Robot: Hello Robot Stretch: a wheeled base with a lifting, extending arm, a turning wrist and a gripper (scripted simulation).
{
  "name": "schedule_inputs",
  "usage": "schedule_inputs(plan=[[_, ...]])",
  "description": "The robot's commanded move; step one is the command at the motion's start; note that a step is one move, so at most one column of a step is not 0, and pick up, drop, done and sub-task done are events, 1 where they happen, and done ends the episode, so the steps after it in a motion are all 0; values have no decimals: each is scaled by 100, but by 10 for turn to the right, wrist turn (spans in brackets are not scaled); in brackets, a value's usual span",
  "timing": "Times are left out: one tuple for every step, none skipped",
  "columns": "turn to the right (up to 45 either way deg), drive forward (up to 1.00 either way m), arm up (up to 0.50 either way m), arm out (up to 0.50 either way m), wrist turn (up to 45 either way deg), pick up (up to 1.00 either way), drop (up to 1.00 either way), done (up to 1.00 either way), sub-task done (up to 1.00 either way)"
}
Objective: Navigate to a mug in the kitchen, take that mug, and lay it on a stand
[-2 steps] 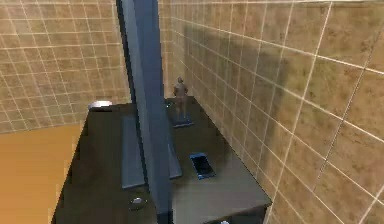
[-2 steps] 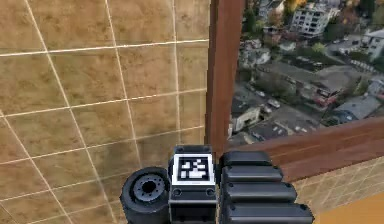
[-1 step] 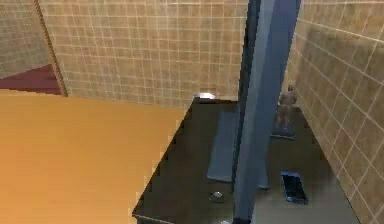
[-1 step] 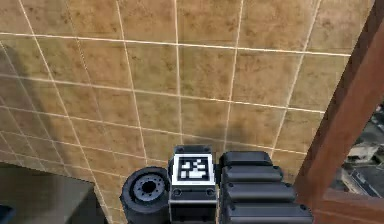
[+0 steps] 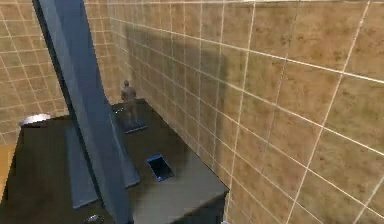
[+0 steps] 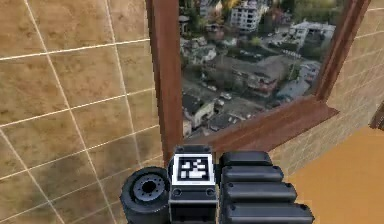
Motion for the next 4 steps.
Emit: schedule_inputs(plan=[[450, 0, 0, 0, 0, 0, 0, 0, 0], [300, 0, 0, 0, 0, 0, 0, 0, 0], [-450, 0, 0, 0, 0, 0, 0, 0, 0], [-450, 0, 0, 0, 0, 0, 0, 0, 0]])
